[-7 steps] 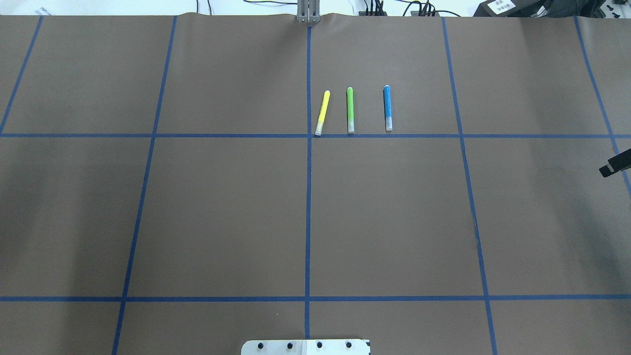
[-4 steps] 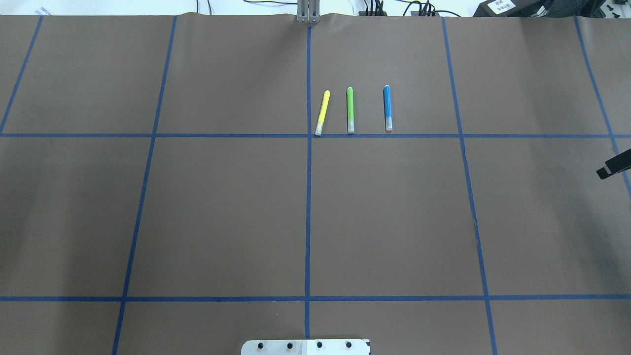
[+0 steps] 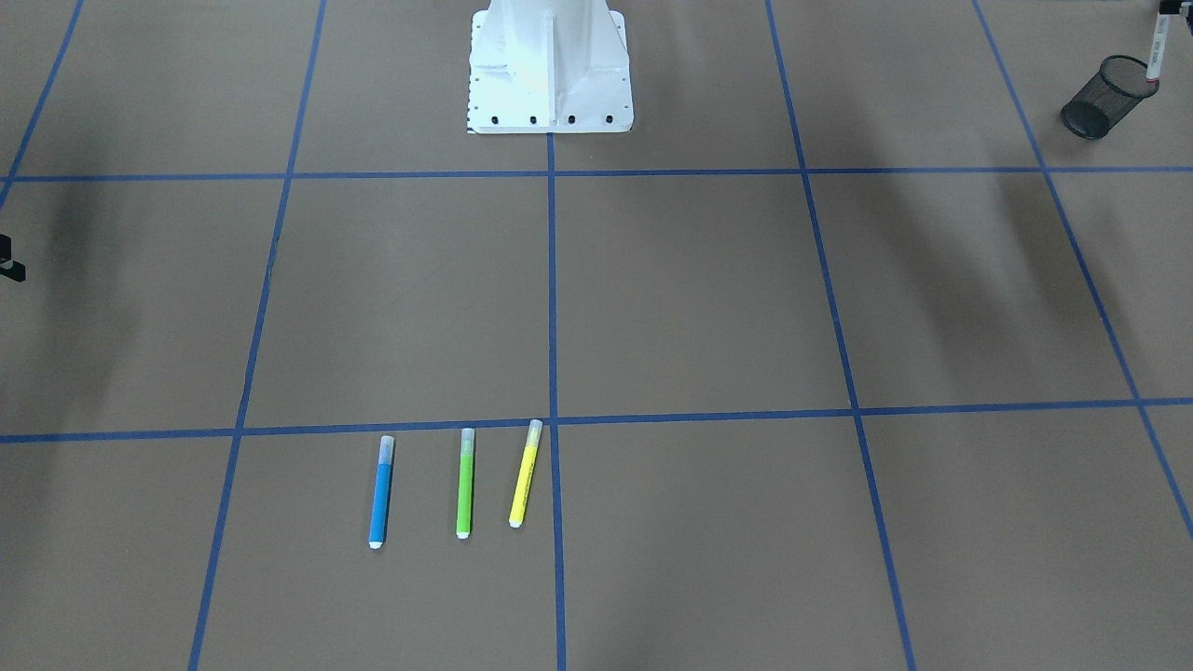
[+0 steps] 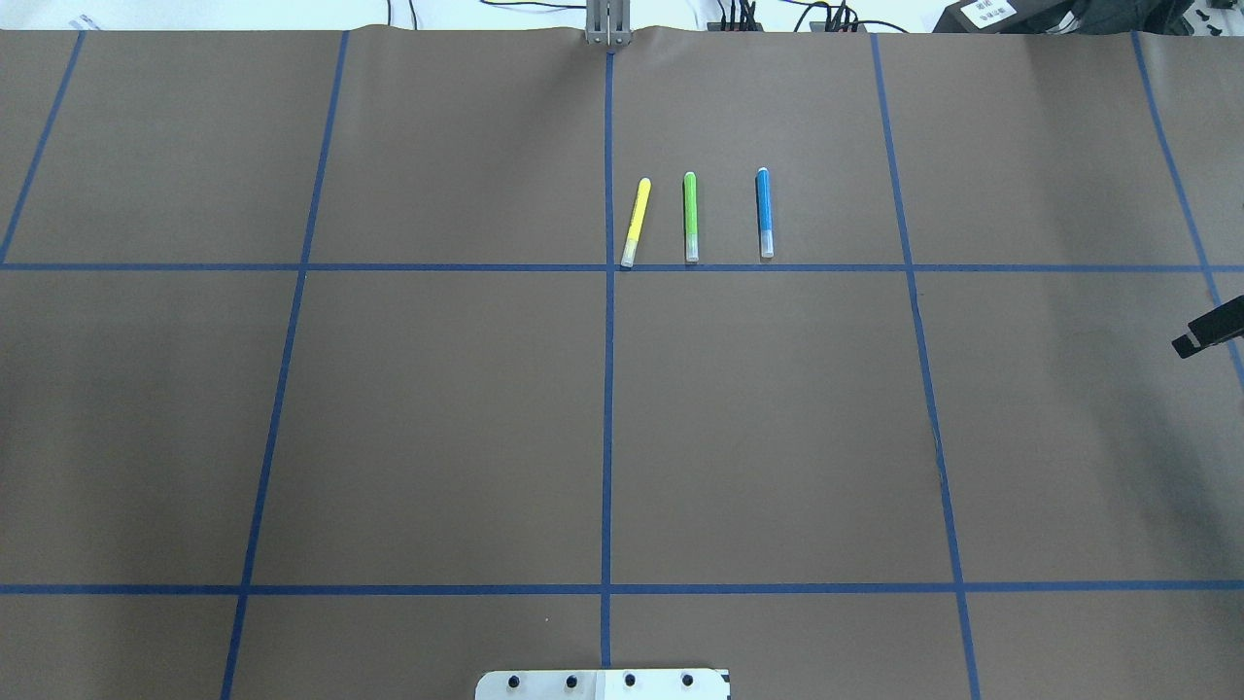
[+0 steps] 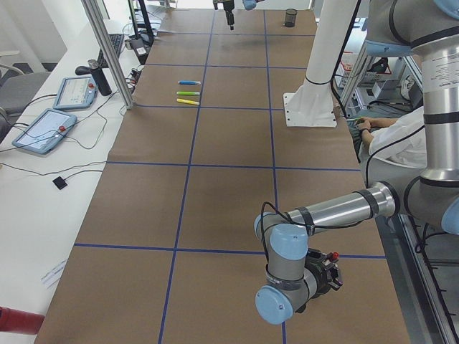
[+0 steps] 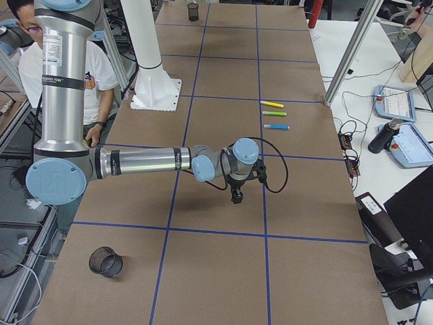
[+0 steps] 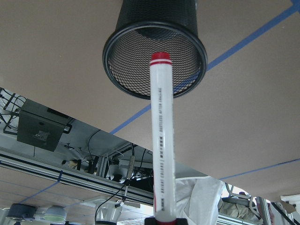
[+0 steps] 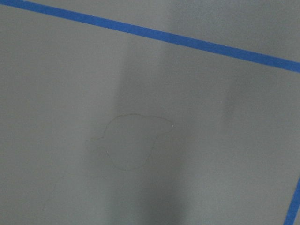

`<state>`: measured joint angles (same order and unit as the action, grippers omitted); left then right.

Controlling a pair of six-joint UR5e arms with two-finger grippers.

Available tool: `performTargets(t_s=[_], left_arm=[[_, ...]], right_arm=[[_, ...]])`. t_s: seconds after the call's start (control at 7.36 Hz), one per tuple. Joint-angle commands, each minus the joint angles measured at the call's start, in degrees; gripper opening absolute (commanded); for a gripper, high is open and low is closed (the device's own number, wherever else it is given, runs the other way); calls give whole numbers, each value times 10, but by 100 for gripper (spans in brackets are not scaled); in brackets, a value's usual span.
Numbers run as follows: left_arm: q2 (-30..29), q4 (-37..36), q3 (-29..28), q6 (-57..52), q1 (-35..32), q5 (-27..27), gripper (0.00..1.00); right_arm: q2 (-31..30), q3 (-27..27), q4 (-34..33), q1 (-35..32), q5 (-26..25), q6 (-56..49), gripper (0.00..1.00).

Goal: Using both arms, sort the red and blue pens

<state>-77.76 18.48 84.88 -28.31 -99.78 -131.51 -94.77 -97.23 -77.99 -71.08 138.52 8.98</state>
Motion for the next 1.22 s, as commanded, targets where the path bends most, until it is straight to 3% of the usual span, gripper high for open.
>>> performTargets(t_s=[0.0,0.54,0.82,0.95,1.09], left_arm=[[1,1,-20,0,-1,-9,0],[1,10,-50,-10,1,-43,2],[0,65,-89,-10,1,-61,18],[-1,69,-90,-6,1,-73,99],[-4,68,-90,-5,2,-78,100]], right_arm=[[1,0,-1,1,0,0,100],[1,2,-1,4,-1,0,100],[1,2,-1,6,-1,0,100],[1,2,0,7,-1,1,100],[2,1,0,7,-1,1,100]])
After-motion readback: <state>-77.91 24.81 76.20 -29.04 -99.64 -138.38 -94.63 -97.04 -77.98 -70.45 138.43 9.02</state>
